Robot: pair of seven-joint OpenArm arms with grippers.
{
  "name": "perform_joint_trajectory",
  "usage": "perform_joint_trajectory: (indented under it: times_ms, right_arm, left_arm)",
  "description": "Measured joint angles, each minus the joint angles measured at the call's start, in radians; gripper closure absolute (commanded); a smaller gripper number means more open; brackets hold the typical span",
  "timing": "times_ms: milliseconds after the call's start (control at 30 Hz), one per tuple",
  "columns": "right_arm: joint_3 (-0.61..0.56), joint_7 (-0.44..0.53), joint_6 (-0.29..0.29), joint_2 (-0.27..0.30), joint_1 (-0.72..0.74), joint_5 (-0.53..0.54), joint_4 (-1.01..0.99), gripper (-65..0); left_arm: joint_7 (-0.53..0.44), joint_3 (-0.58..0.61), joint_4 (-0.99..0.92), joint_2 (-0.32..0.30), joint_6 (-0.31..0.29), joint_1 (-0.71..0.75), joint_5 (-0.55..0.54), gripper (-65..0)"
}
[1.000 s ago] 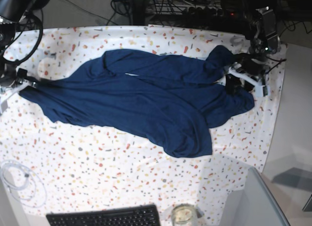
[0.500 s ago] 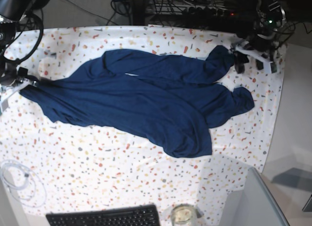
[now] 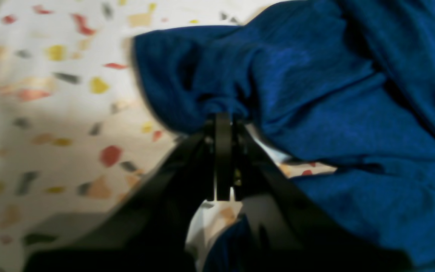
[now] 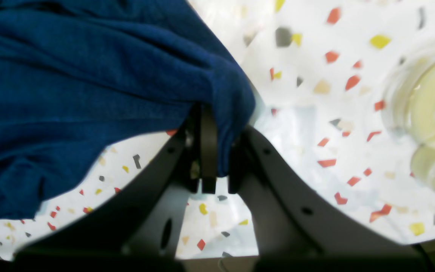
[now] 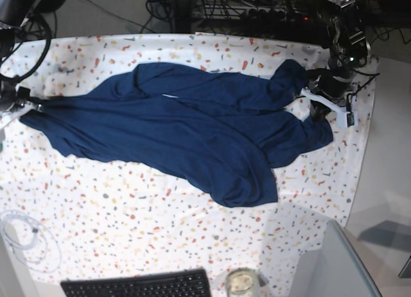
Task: Layout the t-shirt on the table in an organized manner, then fold the t-shirt properly
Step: 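Release the fabric and lift the left gripper clear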
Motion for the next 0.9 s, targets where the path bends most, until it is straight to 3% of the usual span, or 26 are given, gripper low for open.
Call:
perform_joint_trajectory:
  times_ms: [333,433,533,633,733,800,900]
  right_arm:
    - [0.0,-0.001,0.0,0.021,0.0,0.001,0.0,0.0]
    - [0.0,0.003,0.0,0.027,0.0,0.002,0.0,0.0]
    - [0.0,0.0,0.0,0.042,0.0,0.002,0.0,0.0]
    - [0.0,0.002,0.0,0.043,0.0,0.002,0.0,0.0]
    - [-0.001,0.002,0.0,0.042,0.0,0.001,0.0,0.0]
    - [-0.005,0.003,0.0,0.04,0.0,0.002,0.0,0.0]
    - [-0.006,0.002,0.0,0.042,0.0,0.002,0.0,0.0]
  left_arm:
    - [-0.066,-0.001,-0.292,-0.125,-0.01,-0.142,-0.004,0.0]
    - [-0.096,-0.001,-0.301,-0.149,-0.003,-0.123,-0.008,0.0]
    - [-0.054,-0.002,-0.228,-0.154,0.012,-0.091,0.002,0.0]
    - [0.013,-0.001,-0.078,-0.142,0.005,-0.04,-0.01,0.0]
    - [0.052,-0.039,0.059,-0.075,0.001,0.001,-0.069,0.0]
    - [0.039,-0.055,0.089,-0.019,0.009,0.003,-0.113,0.0]
    - [0.048,0.011,0.045,0.0,0.0,-0.037,-0.071,0.0]
